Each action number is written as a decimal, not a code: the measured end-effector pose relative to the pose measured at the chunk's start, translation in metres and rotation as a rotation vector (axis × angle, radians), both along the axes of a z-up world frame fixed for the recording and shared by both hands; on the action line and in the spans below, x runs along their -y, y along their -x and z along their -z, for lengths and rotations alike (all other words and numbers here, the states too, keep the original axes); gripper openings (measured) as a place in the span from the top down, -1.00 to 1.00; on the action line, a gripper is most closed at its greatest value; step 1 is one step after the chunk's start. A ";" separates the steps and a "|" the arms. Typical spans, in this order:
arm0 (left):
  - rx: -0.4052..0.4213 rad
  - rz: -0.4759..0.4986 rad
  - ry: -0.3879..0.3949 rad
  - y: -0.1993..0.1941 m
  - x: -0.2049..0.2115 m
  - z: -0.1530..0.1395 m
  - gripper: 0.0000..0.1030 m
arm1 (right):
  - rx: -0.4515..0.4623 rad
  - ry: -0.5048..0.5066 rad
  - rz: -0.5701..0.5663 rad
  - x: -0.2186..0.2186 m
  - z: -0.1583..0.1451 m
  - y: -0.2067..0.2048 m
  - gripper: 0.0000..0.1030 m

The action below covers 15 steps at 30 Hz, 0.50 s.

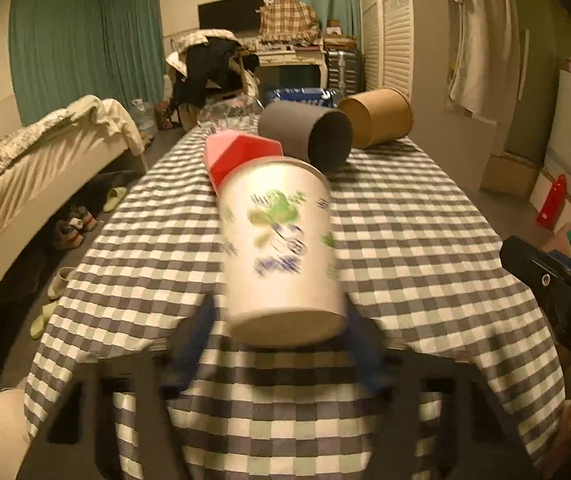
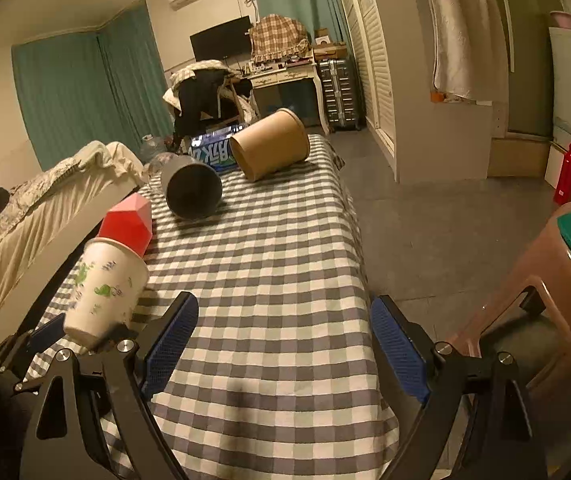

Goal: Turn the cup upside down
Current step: 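Grasp the white cup with the left tool while the right tool releases it, then rotate the white cup with the left tool until its rim faces down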

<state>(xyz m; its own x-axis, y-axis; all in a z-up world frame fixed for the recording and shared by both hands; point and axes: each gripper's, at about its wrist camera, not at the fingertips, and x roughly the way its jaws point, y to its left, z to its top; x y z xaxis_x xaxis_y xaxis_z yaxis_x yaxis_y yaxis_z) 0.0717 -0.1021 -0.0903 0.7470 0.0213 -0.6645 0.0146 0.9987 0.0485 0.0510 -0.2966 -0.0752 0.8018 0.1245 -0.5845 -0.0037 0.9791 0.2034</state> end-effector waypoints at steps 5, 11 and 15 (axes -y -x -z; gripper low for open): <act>0.018 0.040 0.006 0.010 -0.002 -0.012 -0.10 | -0.004 0.013 0.010 -0.002 0.002 0.000 -0.71; 0.018 0.072 0.002 0.019 -0.008 -0.038 -0.10 | -0.014 0.029 0.025 -0.005 0.004 -0.001 -0.71; -0.009 0.098 0.007 0.022 -0.011 -0.045 -0.10 | -0.020 0.054 0.022 -0.011 0.007 -0.001 -0.71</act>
